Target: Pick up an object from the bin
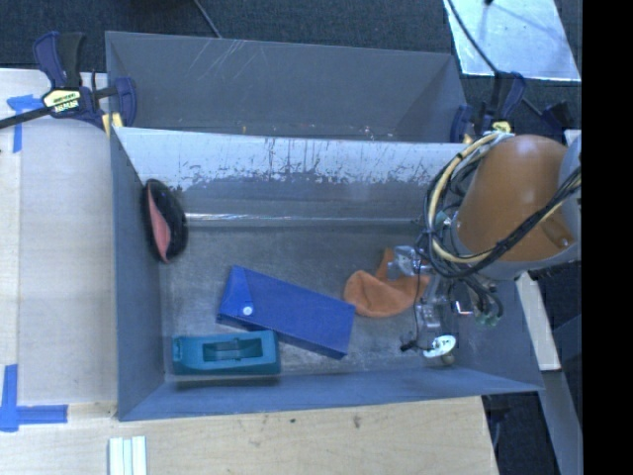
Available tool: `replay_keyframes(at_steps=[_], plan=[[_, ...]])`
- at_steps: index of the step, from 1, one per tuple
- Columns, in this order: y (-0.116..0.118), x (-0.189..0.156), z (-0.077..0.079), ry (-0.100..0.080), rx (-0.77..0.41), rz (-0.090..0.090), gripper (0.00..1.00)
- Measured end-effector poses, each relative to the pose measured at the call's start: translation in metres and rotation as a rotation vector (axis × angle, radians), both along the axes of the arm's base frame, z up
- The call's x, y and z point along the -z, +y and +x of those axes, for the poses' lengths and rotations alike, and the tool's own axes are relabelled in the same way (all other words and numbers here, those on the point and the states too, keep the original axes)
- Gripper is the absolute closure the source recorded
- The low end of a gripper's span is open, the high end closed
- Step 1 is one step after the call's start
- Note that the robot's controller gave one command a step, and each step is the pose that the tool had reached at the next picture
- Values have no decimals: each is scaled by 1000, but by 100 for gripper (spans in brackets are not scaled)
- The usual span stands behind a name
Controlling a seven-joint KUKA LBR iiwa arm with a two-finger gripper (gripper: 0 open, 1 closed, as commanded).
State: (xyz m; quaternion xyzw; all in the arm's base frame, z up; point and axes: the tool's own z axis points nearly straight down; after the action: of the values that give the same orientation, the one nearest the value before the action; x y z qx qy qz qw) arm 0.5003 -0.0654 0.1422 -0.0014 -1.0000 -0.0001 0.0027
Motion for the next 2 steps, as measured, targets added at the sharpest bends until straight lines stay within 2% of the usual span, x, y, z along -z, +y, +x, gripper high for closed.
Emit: replay_keyframes(at_steps=[1, 2], plan=[[0, -4, 2, -8, -2, -1, 0], [0, -4, 2, -8, -2, -1, 0]])
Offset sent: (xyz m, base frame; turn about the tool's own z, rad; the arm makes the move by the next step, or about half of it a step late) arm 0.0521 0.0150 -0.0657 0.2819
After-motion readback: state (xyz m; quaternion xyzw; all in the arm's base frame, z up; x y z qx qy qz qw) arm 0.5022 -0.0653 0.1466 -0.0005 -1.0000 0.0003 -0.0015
